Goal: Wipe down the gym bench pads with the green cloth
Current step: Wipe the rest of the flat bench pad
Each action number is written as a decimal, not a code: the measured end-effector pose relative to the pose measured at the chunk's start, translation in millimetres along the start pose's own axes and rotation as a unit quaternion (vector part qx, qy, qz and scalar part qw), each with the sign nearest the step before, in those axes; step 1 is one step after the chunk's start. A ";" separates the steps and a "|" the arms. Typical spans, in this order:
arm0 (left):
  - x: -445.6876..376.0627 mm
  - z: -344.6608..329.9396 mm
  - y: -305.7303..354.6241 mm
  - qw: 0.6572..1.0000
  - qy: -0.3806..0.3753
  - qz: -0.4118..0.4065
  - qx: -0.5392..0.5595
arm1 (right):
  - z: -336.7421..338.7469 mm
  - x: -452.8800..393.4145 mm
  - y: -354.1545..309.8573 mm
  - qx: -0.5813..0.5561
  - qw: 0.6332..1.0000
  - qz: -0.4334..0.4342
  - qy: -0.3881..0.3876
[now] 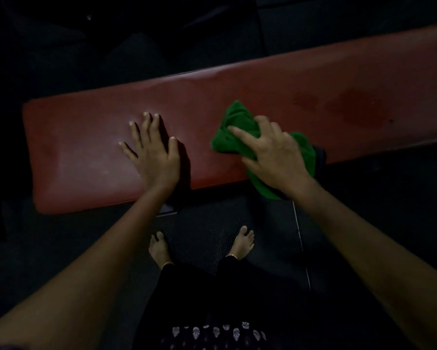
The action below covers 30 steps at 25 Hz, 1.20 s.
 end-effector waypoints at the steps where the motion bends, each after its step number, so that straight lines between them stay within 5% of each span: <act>1: -1.7 1.9 4.1 1.000 0.006 0.019 0.020 | 0.8 8.2 29.9 0.004 0.999 -0.037 -0.008; 4: 0.8 -6.8 40.5 1.000 0.020 0.004 0.021 | 9.3 27.1 100.2 -0.070 0.949 -0.308 0.023; 5: 4.2 -15.1 58.9 0.999 0.014 -0.027 0.021 | 11.1 26.6 100.1 -0.073 0.940 -0.333 0.030; 9: 18.8 -53.7 115.8 0.995 -0.044 -0.092 0.006 | 12.2 19.5 88.1 0.018 0.999 -0.030 -0.032; 10: 20.4 -60.0 119.6 0.995 -0.047 -0.091 -0.021 | 15.4 18.4 108.1 0.022 0.998 -0.041 -0.034; 14: 22.2 -67.7 118.2 0.994 -0.015 -0.090 -0.057 | 24.1 4.1 158.3 -0.070 0.933 -0.353 0.021; 19: 21.6 -70.4 118.3 0.994 -0.003 -0.089 -0.065 | 21.8 -25.9 92.6 0.010 0.999 -0.031 -0.031; 21: 21.8 -69.7 119.0 0.994 0.003 -0.091 -0.059 | 26.8 -32.1 127.2 0.029 0.997 -0.066 -0.039; 25: 22.5 -70.8 120.3 0.995 0.006 -0.085 -0.052 | 35.4 -43.0 164.4 -0.058 0.931 -0.360 -0.006; 30: 21.9 -71.9 118.6 0.994 0.004 -0.091 -0.059 | 26.5 -73.9 66.1 -0.009 0.998 -0.057 -0.020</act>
Point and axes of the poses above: each hand's wrist, its own x-axis away from the middle knuckle, its own z-axis out of the back of the hand, y = z × x, the point moved 4 cm from there along -x, towards the middle knuckle, and after that the axes turned 4 degrees about x, right-handed, at the moved point
